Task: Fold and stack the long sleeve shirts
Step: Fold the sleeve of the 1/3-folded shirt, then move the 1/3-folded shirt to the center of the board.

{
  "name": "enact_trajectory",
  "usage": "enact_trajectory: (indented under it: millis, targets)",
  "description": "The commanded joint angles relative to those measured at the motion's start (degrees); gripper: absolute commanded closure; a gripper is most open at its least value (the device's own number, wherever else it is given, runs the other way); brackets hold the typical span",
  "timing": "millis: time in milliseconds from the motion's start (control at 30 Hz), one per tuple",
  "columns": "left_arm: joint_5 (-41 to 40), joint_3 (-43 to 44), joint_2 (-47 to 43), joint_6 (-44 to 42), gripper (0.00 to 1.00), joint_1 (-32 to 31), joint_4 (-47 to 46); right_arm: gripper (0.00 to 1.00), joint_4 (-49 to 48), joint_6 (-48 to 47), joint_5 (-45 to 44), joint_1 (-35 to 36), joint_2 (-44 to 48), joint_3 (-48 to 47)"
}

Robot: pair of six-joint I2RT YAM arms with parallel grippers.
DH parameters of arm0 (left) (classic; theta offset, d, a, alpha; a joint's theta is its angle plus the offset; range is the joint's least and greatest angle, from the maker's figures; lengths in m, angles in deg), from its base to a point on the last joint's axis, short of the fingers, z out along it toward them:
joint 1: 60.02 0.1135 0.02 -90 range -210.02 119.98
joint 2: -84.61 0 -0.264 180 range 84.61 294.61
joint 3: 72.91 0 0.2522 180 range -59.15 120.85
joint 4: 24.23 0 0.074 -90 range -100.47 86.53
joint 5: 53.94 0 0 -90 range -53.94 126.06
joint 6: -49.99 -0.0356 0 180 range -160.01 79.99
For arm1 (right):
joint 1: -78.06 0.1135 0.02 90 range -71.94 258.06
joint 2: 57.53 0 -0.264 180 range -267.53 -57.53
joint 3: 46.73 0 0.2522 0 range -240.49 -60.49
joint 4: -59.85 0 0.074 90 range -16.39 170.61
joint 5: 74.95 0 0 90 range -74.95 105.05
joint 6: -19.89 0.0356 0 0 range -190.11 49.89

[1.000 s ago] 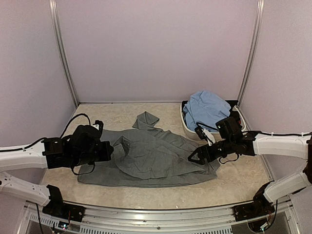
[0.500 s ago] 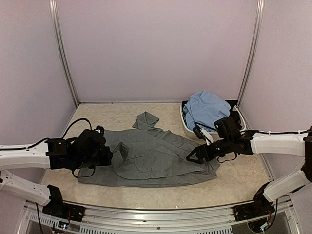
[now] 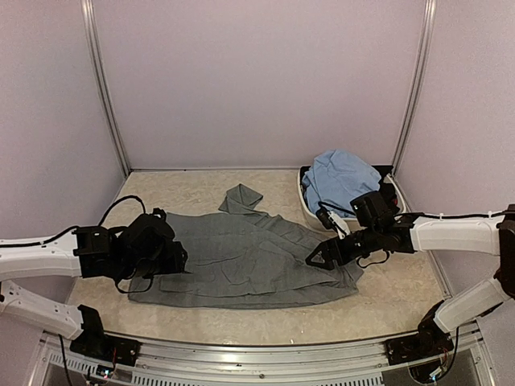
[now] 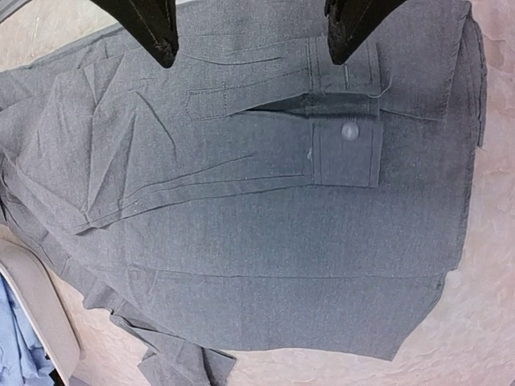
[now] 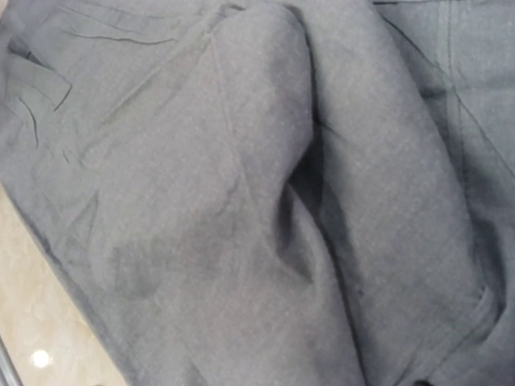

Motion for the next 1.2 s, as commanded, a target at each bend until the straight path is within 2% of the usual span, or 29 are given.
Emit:
enact_trajectory:
  millis: [0, 133, 233, 400, 533, 900, 1167]
  targets:
    - [1.12, 3.19, 1.20, -4.74, 0.35, -0.17, -4.30, 0.22, -0.16, -1.07, 0.68, 0.60, -1.55, -2.01]
    - [5.56, 4.89, 6.67, -10.31, 0.31, 0.99, -10.99, 0.22, -0.05, -1.91, 0.28, 0.66, -2.92, -3.46]
    - [12.73, 4.38, 10.73, -13.45, 0.30, 4.09, -16.56, 0.22, 0.06, -2.66, 0.36, 0.63, -4.34, -5.11]
    - [21.68, 0.52, 17.24, -14.89, 0.30, 7.09, -25.15, 0.23, -1.05, -1.79, 1.44, 1.75, -6.97, -4.21]
    - [25.00, -2.86, 20.15, -14.44, 0.29, 8.32, -28.74, 0.23, -0.32, -1.42, 1.68, 3.61, -7.66, -2.81]
    - [26.00, -10.84, 21.77, -13.68, 0.28, 8.26, -28.99, 0.26, 6.59, 3.79, -8.37, 7.18, -2.49, 4.60]
    - [21.53, -9.33, 17.00, -13.04, 0.27, 2.15, -23.33, 0.29, 8.72, 9.60, -17.39, 13.20, 1.87, 9.28]
